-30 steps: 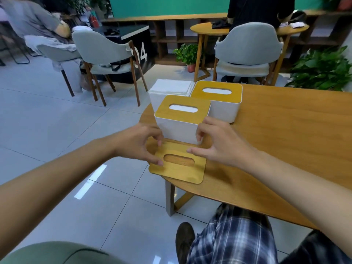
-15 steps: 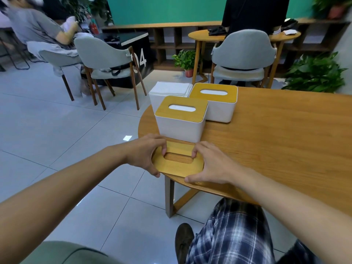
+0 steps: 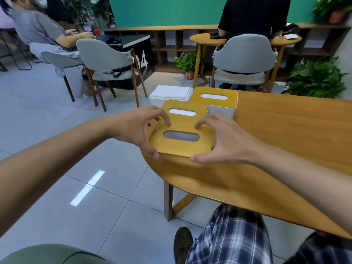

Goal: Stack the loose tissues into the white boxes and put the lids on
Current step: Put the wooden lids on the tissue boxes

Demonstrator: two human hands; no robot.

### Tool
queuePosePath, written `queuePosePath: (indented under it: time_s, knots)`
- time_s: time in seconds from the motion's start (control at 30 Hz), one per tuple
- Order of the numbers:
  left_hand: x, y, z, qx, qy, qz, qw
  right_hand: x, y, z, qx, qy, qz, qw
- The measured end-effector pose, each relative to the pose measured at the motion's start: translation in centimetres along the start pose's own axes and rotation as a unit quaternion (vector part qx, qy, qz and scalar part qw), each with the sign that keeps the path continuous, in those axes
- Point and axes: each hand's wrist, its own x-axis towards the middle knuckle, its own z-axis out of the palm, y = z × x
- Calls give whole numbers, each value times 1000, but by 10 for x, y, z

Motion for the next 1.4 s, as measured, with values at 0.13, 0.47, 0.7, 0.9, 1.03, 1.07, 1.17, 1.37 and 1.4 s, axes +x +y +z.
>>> queuePosePath:
  time_s: [0.13, 0.47, 0.7, 0.9, 1.03, 1.07, 1.17, 1.37, 1.4]
  knots:
    - [19, -8, -38, -3, 21, -29, 999, 37, 4, -28, -23, 7, -1, 1000]
    - [115, -90, -85, -66, 24, -101, 992, 172, 50, -42, -49, -8, 23, 999]
    - [167, -148, -93, -85, 7, -127, 988, 245, 79, -33, -50, -24, 39, 998]
    - [186, -162, -85, -76, -9, -131, 988, 265, 92, -20, -42, -54, 57, 996]
    - [186, -165, -83, -64, -22, -129, 989, 264, 95, -16, -34, -61, 61, 996]
    - [186, -165, -82, -61, -29, -129, 989, 263, 94, -16, -37, -67, 63, 995]
    - [186, -164, -78, -69, -38, -126, 989, 261, 93, -14, -41, -84, 65, 993]
    - [178, -166, -74, -143, -28, -111, 983, 263, 99, -18, -34, -119, 67, 990]
    - [177, -167, -73, -145, -23, -106, 983, 262, 100, -18, -36, -121, 65, 990]
